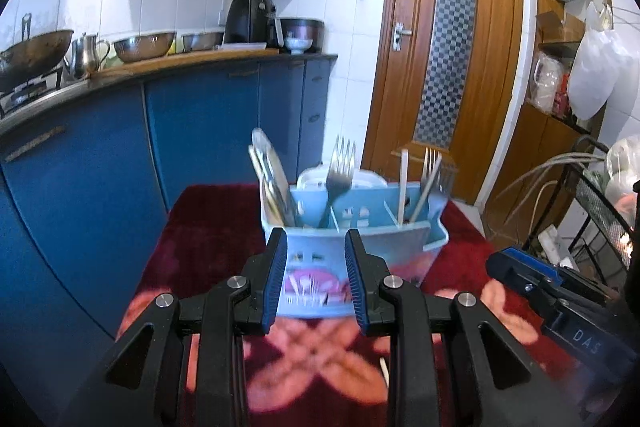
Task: Organize utensils
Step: 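Withdraw both tools from the holder back toward the remaining utensils, then close the left tool on a loose wooden chopstick lying on the blanket, then close the right tool on the other loose chopstick on the blanket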
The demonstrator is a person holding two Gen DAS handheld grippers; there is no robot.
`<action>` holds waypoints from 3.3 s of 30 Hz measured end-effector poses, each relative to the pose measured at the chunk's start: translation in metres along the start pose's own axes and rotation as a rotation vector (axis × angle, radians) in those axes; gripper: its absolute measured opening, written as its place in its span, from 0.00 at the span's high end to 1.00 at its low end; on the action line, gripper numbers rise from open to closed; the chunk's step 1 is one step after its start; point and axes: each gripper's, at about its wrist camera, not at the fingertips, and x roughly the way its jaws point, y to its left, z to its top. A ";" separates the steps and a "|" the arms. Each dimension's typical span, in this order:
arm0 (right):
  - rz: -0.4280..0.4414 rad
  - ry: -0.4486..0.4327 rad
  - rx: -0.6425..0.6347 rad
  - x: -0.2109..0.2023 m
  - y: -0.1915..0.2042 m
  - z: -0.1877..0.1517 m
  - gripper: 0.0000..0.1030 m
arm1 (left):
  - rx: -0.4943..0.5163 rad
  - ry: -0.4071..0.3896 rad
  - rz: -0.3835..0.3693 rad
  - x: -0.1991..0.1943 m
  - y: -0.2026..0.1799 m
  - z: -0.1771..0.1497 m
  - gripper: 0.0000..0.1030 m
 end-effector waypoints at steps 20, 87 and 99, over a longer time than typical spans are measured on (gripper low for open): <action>-0.080 0.150 0.063 -0.018 -0.037 -0.067 0.58 | -0.014 0.271 -0.044 0.025 -0.012 -0.070 0.71; -0.008 0.361 0.061 0.005 -0.029 -0.101 0.52 | -0.039 0.350 -0.076 0.036 -0.008 -0.087 0.98; -0.006 0.501 0.010 0.037 0.001 -0.105 0.71 | -0.089 0.285 -0.069 0.026 0.021 -0.087 0.98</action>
